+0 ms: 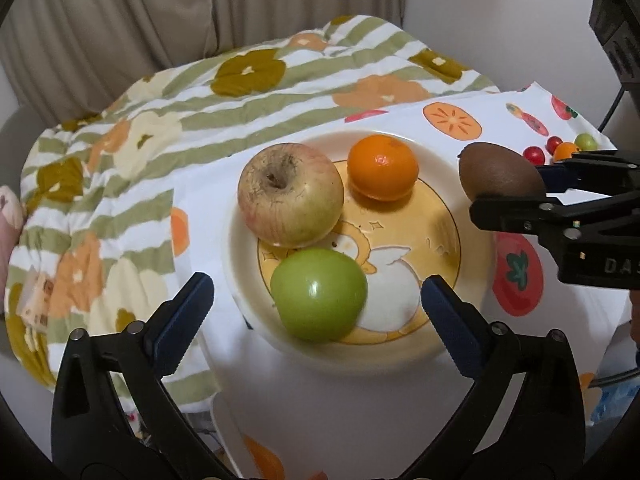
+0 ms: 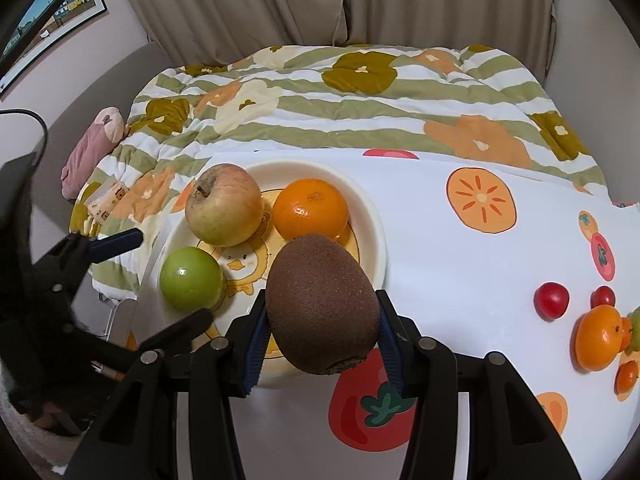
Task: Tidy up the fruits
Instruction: 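Release the green apple with the left tool while the right tool lowers the kiwi into the bowl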
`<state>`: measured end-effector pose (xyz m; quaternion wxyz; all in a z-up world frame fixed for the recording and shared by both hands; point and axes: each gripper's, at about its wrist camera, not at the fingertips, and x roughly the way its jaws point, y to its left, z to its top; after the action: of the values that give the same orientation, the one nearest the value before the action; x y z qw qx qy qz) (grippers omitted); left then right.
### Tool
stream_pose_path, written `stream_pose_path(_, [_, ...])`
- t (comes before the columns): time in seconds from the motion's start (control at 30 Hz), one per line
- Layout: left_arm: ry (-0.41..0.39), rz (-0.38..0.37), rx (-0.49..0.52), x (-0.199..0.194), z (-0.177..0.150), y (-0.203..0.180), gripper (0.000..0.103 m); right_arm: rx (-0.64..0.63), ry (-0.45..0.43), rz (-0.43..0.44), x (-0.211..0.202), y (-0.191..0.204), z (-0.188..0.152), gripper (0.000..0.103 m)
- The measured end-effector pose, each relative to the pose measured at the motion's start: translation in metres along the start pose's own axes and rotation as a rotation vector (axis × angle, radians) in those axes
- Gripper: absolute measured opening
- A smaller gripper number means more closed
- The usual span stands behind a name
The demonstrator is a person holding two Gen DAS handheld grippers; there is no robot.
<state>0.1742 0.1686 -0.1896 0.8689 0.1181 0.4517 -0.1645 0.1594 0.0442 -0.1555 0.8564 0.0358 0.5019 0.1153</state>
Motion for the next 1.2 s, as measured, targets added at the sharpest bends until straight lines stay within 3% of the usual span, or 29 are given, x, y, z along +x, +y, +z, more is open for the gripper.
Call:
stream_pose_path(0.83, [0.061,-0.003,-0.058,-0.012,-0.026,0.012,0.103,-0.236,0.086,-0.003,0.056,0.023,0.002,0.045])
stream_pose_path(1.1, [0.083,-0.004,-0.046,-0.008,-0.028,0.012,0.103,-0.191,0.093,0.036,0.058,0.018,0.003,0.046])
stream_pose_path(1.17, [0.087,0.000,-0.040,-0.007,-0.028,0.012,0.103,-0.186,0.083,0.038,0.057,0.019,0.003,0.049])
stream_pose_path(1.2, [0.091,0.003,-0.038,-0.007,-0.029,0.012,0.103,-0.186,0.064,0.043,0.054,0.019,0.004,0.059])
